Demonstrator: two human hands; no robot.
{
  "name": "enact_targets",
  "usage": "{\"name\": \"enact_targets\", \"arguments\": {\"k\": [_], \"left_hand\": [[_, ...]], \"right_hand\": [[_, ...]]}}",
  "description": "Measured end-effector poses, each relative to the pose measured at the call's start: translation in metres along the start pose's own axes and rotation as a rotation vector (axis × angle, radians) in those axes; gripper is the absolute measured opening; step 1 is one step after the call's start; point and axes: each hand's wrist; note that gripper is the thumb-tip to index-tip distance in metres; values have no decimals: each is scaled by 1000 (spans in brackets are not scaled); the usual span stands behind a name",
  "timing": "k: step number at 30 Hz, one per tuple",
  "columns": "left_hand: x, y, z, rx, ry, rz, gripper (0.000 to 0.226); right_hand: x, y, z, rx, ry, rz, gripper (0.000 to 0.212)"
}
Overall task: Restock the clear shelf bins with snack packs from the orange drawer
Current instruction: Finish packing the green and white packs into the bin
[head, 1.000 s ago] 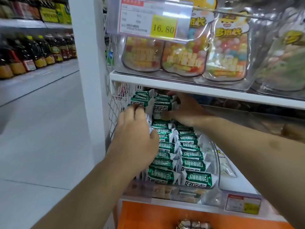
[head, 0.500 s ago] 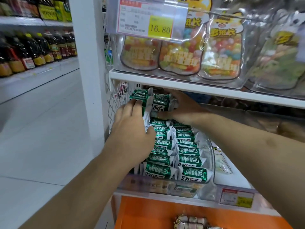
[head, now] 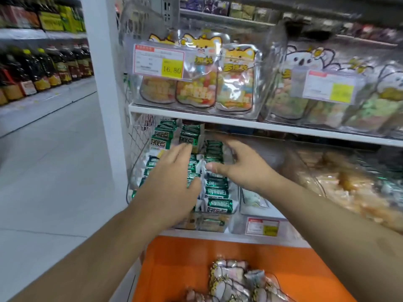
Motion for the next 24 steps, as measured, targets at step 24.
{"name": "enact_targets", "arguments": {"k": [24], "left_hand": [[249,-21,-202,-258,774,-103,63]], "right_hand": [[91,-254,-311,660,719,-79,61]]}}
Point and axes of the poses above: each hand's wrist, its own z-axis towards the middle knuckle, its own x-axis out of the palm, y = z × x, and after that the axes turned 8 degrees about -z, right-handed
